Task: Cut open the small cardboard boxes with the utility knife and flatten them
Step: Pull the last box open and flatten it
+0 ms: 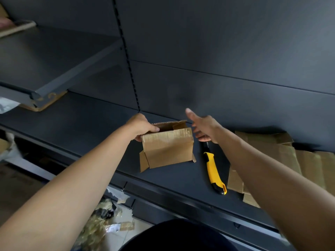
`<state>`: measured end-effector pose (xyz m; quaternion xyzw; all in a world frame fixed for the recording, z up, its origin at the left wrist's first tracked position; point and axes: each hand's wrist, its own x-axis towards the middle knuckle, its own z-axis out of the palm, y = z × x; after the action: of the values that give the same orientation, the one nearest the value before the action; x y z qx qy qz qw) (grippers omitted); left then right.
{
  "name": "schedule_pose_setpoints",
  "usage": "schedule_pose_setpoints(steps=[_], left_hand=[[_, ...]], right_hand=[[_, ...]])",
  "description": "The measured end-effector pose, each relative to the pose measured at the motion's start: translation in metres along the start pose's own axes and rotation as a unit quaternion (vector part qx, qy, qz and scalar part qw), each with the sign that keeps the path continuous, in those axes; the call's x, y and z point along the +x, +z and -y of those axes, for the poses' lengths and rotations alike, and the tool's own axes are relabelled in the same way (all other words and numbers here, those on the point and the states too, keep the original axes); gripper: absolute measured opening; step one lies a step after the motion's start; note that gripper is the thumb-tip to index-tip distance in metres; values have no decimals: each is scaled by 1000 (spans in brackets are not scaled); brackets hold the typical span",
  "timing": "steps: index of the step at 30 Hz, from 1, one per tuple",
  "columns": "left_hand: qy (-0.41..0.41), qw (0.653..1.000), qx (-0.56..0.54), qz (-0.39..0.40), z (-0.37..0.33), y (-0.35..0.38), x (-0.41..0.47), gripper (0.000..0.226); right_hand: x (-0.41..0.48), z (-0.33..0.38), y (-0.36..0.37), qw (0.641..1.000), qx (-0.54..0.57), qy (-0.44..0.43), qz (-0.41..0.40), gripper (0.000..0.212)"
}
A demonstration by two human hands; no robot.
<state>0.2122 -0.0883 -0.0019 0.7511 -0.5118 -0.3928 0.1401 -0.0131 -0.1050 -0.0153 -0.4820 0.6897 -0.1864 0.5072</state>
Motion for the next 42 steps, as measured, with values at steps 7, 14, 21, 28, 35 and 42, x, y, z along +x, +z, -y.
schedule_pose_setpoints(steps=[7,14,21,28,35,42], left_hand=[[14,999,42,-12,-5,9,-6,36],[41,996,10,-73,-6,11,-6,61],[69,992,-20,-102,-10,14,-12,43],[90,989,-39,-108,-15,19,-16,45],[157,979,-12,-133,-31,22,-17,50],[126,969,-181,-115,-19,13,5,25]], right_hand=[[-9,22,23,987,-144,28,70,51],[-17,24,37,967,-250,-16,-57,55],[-19,22,32,968,-234,-6,-91,33],[-24,20,27,960,-240,-11,-142,31],[-36,27,26,969,-190,-19,-157,30],[-42,19,1,983,-151,-9,-102,33]])
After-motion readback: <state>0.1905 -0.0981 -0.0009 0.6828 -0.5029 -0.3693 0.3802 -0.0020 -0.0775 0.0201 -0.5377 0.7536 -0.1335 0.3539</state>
